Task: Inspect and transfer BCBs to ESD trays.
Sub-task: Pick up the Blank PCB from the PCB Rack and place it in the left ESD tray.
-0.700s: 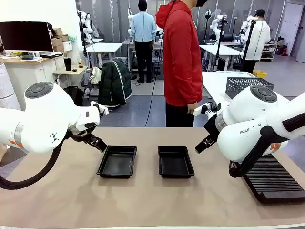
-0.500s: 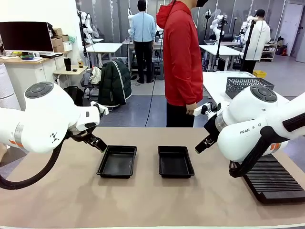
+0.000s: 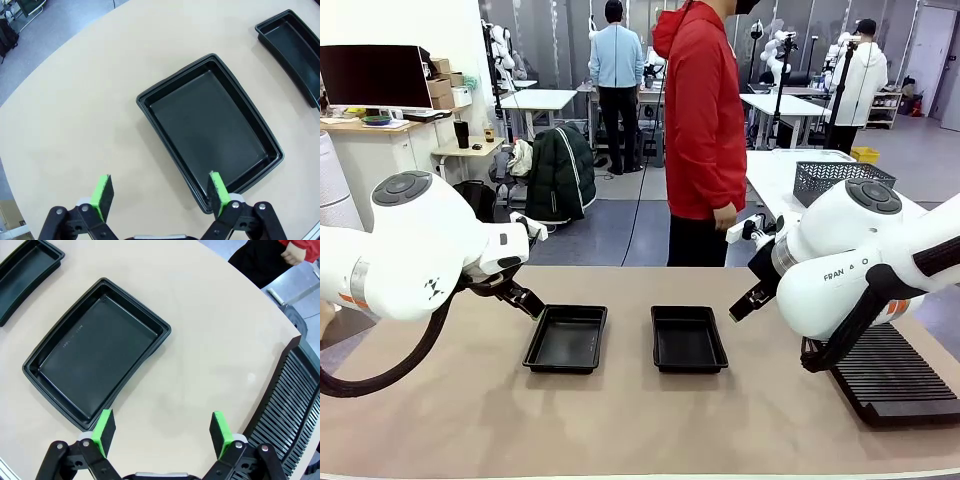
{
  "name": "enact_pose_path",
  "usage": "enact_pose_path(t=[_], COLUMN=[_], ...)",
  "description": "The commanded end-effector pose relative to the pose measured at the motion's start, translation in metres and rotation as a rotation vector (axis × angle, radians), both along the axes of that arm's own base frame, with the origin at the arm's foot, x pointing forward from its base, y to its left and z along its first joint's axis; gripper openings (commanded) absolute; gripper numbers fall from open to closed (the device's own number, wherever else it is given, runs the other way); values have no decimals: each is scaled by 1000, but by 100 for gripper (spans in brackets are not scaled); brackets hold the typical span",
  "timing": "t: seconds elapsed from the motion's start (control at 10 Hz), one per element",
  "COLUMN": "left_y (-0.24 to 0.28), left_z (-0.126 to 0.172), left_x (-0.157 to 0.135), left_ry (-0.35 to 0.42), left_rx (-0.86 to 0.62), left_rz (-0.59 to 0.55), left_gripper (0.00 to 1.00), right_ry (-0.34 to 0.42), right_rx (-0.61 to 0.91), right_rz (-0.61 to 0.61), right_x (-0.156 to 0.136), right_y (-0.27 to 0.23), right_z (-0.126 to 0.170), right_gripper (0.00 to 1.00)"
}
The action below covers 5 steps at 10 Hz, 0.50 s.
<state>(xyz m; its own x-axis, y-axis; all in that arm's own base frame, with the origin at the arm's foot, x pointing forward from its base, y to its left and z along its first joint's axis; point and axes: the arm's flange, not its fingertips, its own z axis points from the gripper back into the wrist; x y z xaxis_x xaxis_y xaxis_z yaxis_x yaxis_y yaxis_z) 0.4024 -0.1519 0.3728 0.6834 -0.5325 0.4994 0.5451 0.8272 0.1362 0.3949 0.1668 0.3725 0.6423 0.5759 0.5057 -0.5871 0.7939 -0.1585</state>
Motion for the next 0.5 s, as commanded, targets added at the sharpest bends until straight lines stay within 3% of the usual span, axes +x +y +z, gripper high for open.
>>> enact_pose_path(t=[0.0, 0.3, 0.4], left_y=[0, 0, 7], left_z=[0, 0, 11], left_x=[0, 0, -5], left_ry=[0, 0, 27], left_rx=[0, 0, -17], left_rz=[1, 0, 51], left_gripper=[100, 100, 100], right_ry=[0, 0, 30], right_rx=[1, 0, 16], right_rz=[0, 0, -47], right_x=[0, 0, -2], right_y=[0, 0, -6], right_z=[0, 0, 17], right_gripper=[100, 100, 100])
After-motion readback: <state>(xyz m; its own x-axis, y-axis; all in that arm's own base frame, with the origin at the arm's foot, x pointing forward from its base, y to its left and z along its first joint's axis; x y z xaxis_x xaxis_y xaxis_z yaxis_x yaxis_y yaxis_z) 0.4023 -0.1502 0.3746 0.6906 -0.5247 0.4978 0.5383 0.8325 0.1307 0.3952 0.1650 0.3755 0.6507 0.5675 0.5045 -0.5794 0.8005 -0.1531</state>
